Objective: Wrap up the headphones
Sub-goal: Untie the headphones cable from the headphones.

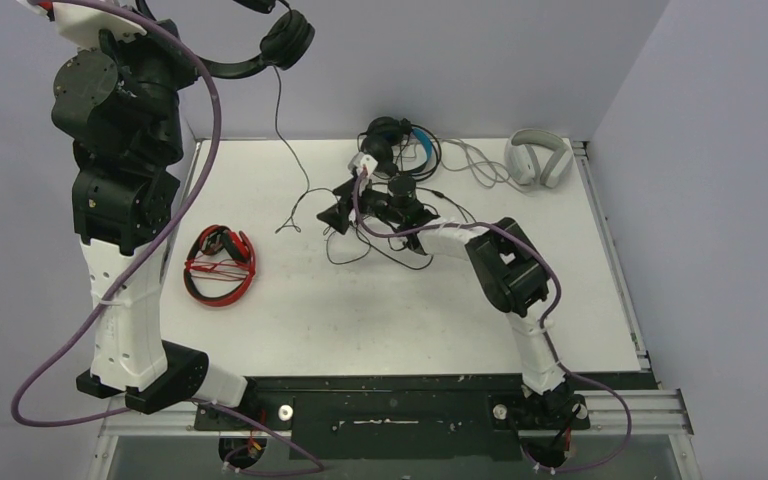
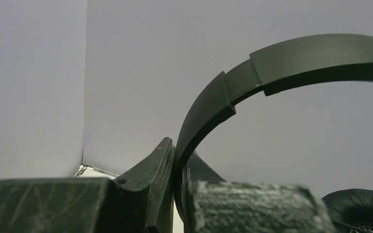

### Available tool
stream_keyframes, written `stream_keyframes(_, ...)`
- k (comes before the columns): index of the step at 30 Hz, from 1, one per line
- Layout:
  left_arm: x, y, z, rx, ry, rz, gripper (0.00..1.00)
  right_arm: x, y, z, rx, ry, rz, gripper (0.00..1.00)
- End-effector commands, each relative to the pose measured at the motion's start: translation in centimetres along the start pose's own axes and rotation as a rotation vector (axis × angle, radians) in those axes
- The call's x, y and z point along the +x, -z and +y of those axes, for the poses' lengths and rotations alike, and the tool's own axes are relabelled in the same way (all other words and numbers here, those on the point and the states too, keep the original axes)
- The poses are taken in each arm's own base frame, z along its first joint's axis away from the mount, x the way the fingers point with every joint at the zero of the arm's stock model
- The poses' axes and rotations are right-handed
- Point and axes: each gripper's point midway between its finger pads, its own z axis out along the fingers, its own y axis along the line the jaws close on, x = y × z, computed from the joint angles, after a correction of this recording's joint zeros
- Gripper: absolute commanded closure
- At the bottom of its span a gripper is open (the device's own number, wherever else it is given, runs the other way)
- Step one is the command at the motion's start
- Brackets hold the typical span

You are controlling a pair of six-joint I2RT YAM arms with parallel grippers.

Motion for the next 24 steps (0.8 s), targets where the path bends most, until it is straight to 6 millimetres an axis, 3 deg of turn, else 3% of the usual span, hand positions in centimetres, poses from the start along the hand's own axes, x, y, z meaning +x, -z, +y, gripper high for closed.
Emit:
stream_keyframes(1, -3.9, 0.9, -0.5, 0.036, 0.09, -0.109, 1.0, -4.2, -2.1, -2.0, 0.056, 0.027, -0.099, 0.2)
stream_keyframes(3, -3.8, 0.9, -0.5, 0.032, 0.092, -0.108, 1.0, -4.7, -2.8, -2.7, 0.074, 0.025, -0.104, 0.31)
stream_keyframes(4, -3.8, 0.8, -0.5, 0.031, 0.092, -0.109, 1.0, -4.6, -3.1, -2.7, 0.065, 0.02, -0.097, 0.46)
stream_keyframes(6, -3.8, 0.7, 0.0, 0.004, 0.081, -0.116, 1.0, -4.4, -3.1, -2.6, 0.06, 0.01, -0.075, 0.92)
stream_keyframes(7, -3.9, 0.6, 0.3, -0.016, 0.071, -0.122, 1.0, -4.1, -2.5, -2.6, 0.075, 0.004, -0.061, 1.0)
stream_keyframes(9, -4.3, 0.5, 1.6, -0.083, 0.037, -0.142, 1.0, -3.3, 0.0, -3.8, 0.176, -0.02, -0.047, 1.0)
stream_keyframes(11, -5.3, 0.8, 3.7, -0.193, -0.021, -0.18, 1.0, -2.6, 4.0, -6.0, 0.298, -0.089, -0.048, 1.0)
stream_keyframes(16, -6.8, 2.4, 8.4, -0.461, -0.121, -0.253, 1.0, 1.0, 18.0, -12.5, 0.703, -0.315, -0.007, 1.0)
stream_keyframes(21, -7.6, 4.7, 11.6, -0.654, -0.125, -0.322, 1.0, 4.0, 29.8, -14.8, 1.074, -0.426, 0.063, 1.0)
stream_keyframes(24, -7.9, 5.3, 12.2, -0.704, -0.129, -0.335, 1.0, 5.2, 36.4, -16.0, 1.28, -0.521, 0.045, 1.0)
